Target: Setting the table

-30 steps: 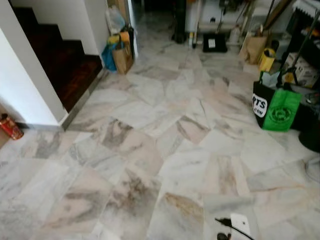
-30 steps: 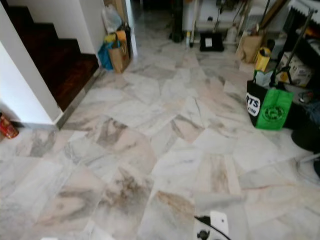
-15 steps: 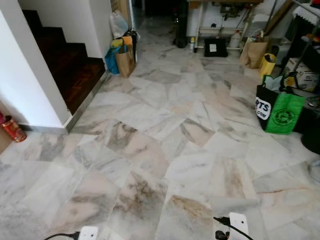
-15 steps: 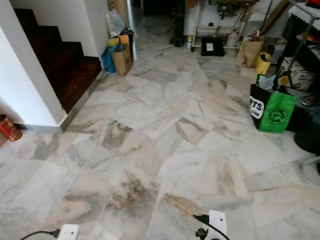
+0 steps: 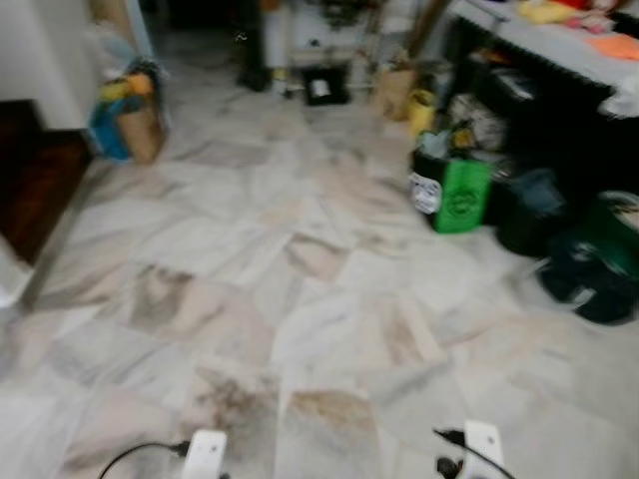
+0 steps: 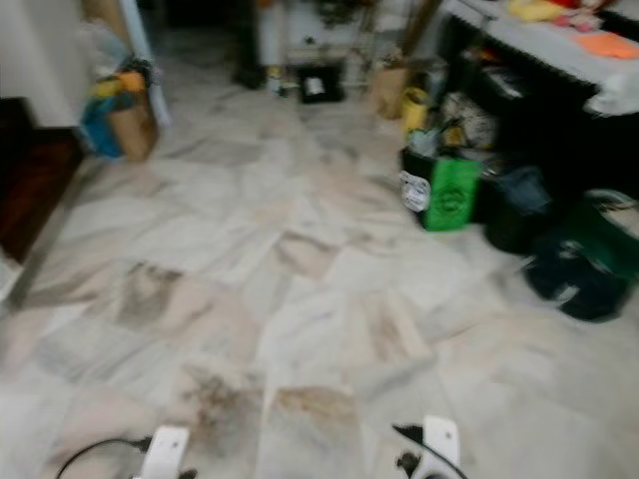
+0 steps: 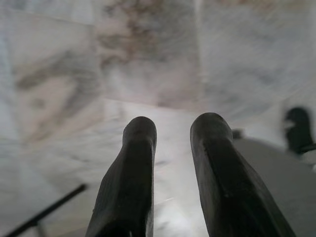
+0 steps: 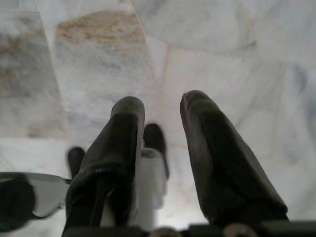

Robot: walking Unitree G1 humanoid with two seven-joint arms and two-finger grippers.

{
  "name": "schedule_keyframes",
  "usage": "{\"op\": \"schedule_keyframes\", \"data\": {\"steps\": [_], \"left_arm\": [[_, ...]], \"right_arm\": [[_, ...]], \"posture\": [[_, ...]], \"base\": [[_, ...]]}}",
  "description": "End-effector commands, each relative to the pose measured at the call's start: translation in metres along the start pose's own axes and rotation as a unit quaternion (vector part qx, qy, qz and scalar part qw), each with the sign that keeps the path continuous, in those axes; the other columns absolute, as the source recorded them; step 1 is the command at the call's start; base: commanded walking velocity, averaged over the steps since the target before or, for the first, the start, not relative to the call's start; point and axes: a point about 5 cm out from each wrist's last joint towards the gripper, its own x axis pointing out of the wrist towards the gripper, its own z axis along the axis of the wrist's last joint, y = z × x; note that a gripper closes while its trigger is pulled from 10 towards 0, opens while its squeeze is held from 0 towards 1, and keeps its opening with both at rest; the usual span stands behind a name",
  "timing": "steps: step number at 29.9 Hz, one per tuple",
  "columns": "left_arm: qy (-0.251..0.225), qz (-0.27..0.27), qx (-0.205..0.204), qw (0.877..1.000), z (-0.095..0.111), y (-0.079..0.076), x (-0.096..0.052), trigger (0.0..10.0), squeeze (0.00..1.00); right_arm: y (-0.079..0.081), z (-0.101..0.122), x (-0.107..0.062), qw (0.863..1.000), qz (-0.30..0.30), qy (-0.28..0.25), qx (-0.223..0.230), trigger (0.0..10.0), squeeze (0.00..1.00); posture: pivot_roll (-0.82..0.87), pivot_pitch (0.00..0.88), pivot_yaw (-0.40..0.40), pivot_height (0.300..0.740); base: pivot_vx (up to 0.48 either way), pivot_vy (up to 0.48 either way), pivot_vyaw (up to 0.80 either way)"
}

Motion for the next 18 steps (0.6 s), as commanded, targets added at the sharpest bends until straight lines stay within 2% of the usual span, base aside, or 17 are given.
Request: {"op": "schedule_keyframes", "data": {"steps": [1, 5, 7, 14, 18], "left_arm": [[-0.010, -0.010, -0.002, 1.000, 0.0055, -0.0063, 0.0007, 10.0, 0.00], [-0.011, -0.012, 0.002, 1.000, 0.0052, -0.0057, 0.0006, 10.0, 0.00], [-0.012, -0.013, 0.008, 1.000, 0.0052, -0.0055, 0.0006, 10.0, 0.00], [-0.009, -0.016, 0.008, 1.000, 0.0042, -0.0047, 0.0005, 10.0, 0.00], [-0.008, -0.014, 0.007, 1.000, 0.0035, -0.0040, 0.0004, 10.0, 0.00]], "right_arm": [[-0.0077, 0.0010, -0.0009, 1.000, -0.011, 0.000, 0.001, 10.0, 0.00], [-0.0078, 0.0011, -0.0009, 1.000, -0.013, -0.001, 0.002, 10.0, 0.00], [-0.0078, 0.0011, -0.0008, 1.000, -0.014, -0.002, 0.001, 10.0, 0.00], [-0.0069, 0.0009, -0.0008, 1.000, -0.012, -0.003, 0.006, 10.0, 0.00], [-0.0065, 0.0008, -0.0007, 1.000, -0.011, -0.002, 0.006, 10.0, 0.00]], "posture": [[0.04, 0.000, 0.006, 0.740], [0.04, 0.000, 0.007, 0.740], [0.04, 0.000, 0.008, 0.740], [0.05, 0.000, 0.009, 0.740], [0.04, 0.000, 0.010, 0.740]], "base": [[0.000, 0.000, -0.80], [0.000, 0.000, -0.74], [0.000, 0.000, 0.00], [0.000, 0.000, -0.78], [0.000, 0.480, -0.80]]}}
